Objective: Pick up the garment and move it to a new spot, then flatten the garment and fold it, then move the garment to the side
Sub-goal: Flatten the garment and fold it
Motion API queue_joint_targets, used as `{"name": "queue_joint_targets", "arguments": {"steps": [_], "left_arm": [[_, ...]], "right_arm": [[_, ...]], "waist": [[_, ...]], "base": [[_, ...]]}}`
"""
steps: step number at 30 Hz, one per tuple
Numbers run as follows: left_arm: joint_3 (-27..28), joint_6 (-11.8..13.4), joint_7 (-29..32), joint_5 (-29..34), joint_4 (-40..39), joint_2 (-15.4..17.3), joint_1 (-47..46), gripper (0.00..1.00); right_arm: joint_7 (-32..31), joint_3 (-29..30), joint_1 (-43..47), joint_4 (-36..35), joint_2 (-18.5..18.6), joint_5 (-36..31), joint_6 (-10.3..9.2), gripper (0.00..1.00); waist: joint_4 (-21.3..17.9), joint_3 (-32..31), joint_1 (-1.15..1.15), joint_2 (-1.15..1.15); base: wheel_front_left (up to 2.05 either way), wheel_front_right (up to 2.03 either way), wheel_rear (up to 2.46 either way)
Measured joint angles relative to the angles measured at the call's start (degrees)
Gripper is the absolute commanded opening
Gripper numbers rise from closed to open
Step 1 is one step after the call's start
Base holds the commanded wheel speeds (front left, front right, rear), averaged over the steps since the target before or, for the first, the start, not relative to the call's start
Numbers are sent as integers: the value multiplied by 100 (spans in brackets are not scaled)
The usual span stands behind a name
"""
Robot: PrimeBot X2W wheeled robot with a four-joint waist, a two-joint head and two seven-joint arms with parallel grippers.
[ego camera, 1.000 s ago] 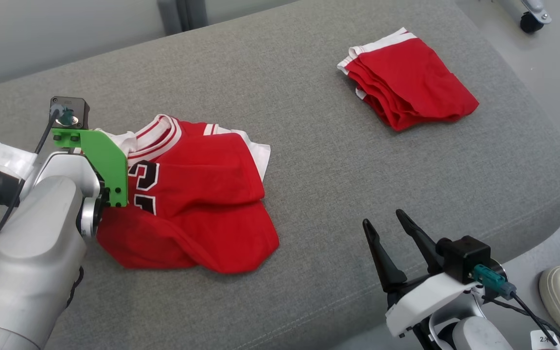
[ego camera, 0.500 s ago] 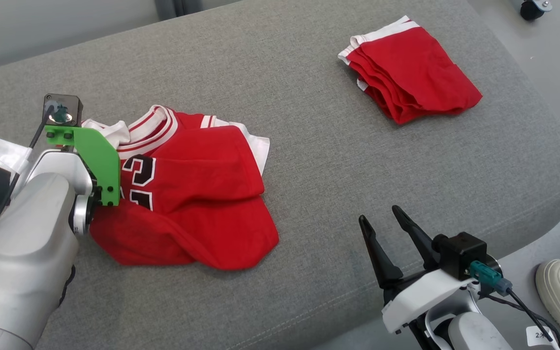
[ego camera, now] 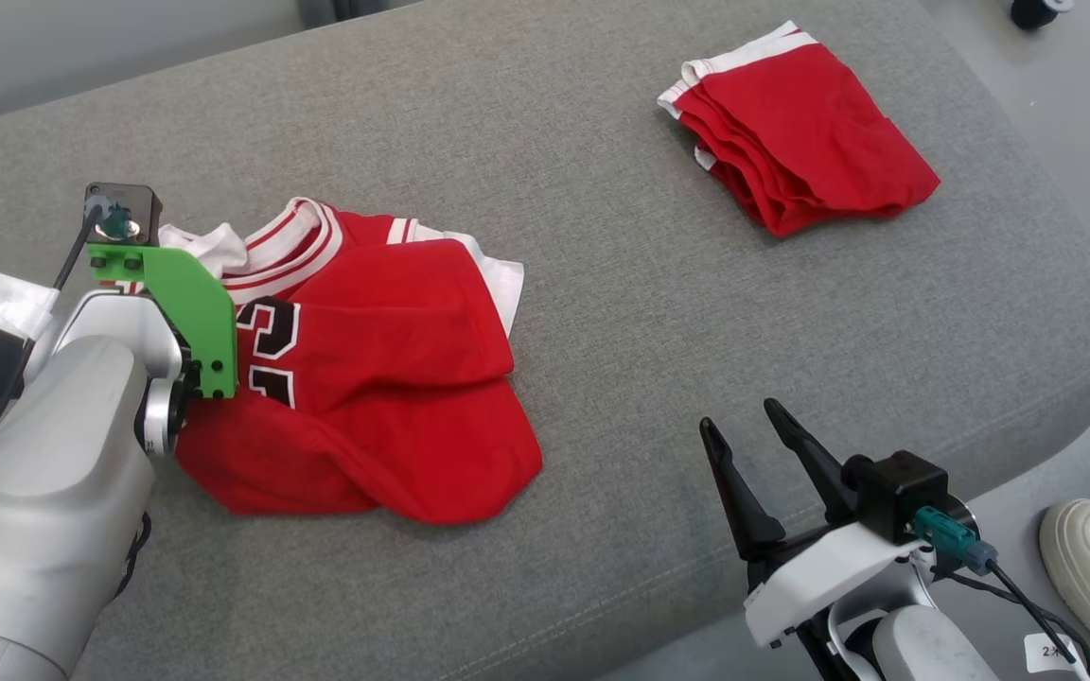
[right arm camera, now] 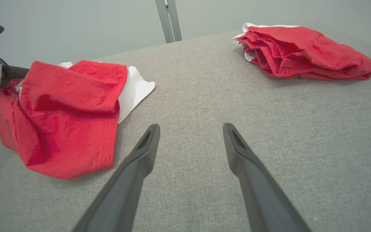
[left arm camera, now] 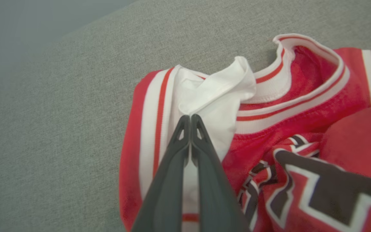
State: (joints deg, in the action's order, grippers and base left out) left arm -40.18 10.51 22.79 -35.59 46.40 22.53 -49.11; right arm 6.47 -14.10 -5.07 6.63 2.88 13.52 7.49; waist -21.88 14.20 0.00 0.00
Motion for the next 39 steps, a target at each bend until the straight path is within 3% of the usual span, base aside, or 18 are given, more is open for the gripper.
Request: {"name": "queue_joint_targets", "arguments": {"steps": [8,14,20,27,33,37,38,39], "left_arm": [[330,30,-831,-222,-326,-192,-53,0],[576,202,-1305,-379,-780,-182,130,0],[888,534,-1645,-537,-1432,81,816,0],[1179,1100,-1834,-793,-2313,410,2174,0],[1162,1425,-1784,-917,-2708,584,3278,0],[1100,1507,-1789,-929,-2675,573,3580,0],[1094,1518,-1789,-967,-2644,561,3626,2],[1083,1519,-1796,-979,-2603,547,3667,47]], "right_arm": [[-26,20,3,13,-1,-12,0,100],[-92,71,75,5,-4,-65,0,100],[-208,140,262,-53,-5,-127,0,100],[-346,198,470,-166,-4,-169,0,100],[-465,158,597,-263,-5,-211,0,100],[-503,136,600,-300,-4,-211,0,100],[-513,130,601,-305,-5,-211,0,100],[-514,121,604,-314,-5,-211,0,100]], "waist": [[256,-136,0,0],[572,-329,0,0],[964,-580,0,0],[1434,-918,0,0],[1868,-1205,0,0],[2021,-1334,0,0],[2046,-1361,0,0],[2064,-1383,0,0]], "base": [[0,0,0],[0,0,0],[0,0,0],[0,0,0],[0,0,0],[0,0,0],[0,0,0],[0,0,0]]}}
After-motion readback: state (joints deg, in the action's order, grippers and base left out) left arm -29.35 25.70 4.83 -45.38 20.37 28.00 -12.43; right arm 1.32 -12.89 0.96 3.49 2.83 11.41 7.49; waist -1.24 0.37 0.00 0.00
